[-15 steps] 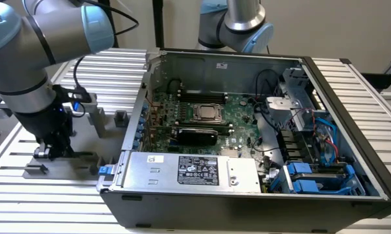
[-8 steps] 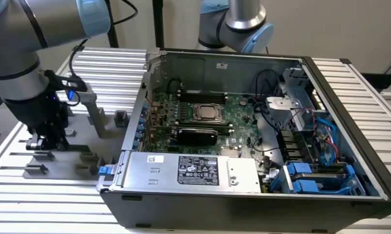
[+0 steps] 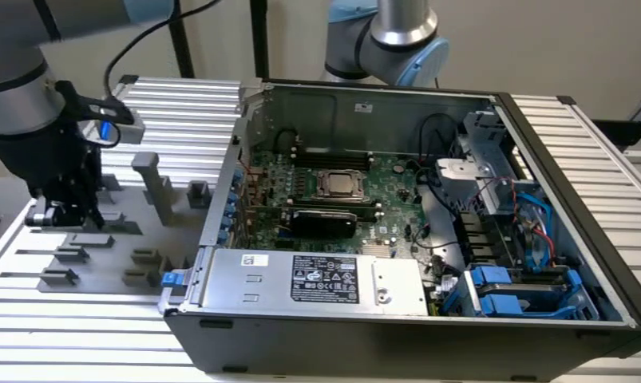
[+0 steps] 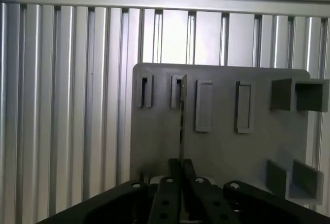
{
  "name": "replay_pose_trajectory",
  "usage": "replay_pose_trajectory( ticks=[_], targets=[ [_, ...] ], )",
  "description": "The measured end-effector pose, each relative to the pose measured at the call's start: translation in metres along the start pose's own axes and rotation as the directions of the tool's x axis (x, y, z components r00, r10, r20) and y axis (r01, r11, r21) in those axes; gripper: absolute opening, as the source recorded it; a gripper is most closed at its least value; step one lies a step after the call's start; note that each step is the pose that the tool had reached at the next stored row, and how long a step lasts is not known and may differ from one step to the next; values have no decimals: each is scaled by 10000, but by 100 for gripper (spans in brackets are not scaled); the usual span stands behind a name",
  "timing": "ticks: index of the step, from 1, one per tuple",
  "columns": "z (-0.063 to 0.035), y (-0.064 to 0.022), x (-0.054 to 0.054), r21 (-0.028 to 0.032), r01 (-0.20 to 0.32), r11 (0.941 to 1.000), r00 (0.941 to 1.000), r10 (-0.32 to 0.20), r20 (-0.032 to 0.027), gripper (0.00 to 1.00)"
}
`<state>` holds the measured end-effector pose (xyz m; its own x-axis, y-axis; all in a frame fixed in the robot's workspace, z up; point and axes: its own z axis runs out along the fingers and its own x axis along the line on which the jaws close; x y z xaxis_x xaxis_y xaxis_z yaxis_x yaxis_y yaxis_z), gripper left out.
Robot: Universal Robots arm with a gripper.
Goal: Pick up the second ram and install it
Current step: 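Pick up the second ram and move it above second insertion slot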
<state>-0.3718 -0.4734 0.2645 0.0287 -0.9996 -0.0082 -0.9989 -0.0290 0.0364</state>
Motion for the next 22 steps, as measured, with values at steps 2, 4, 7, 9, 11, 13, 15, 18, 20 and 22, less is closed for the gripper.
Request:
replay_pose_trajectory(
  ticks=[2, 4, 7, 9, 11, 13, 15, 18, 20, 22],
  targets=[
    [-91, -2, -1, 0, 0, 10000, 10000, 0, 0, 0],
    [-181, -9, -1, -1, 1, 10000, 10000, -1, -1, 0],
    [-320, -30, -2, -2, 0, 10000, 10000, 0, -1, 0],
    [-411, -62, -3, -1, 0, 10000, 10000, 0, -1, 0],
    [-503, -108, -5, -1, -1, 10000, 10000, 1, -1, 0],
    [-596, -169, -7, -2, 0, 10000, 10000, 0, -1, 0],
    [-690, -239, -8, 1, 0, 10000, 10000, 0, 0, 0],
    [-829, -350, -9, 0, 0, 10000, 10000, 0, 0, 0],
    [-925, -428, -10, 0, 0, 10000, 10000, 0, 0, 0],
    [-1020, -504, -12, -3, 0, 10000, 10000, 0, -2, 0]
  ],
)
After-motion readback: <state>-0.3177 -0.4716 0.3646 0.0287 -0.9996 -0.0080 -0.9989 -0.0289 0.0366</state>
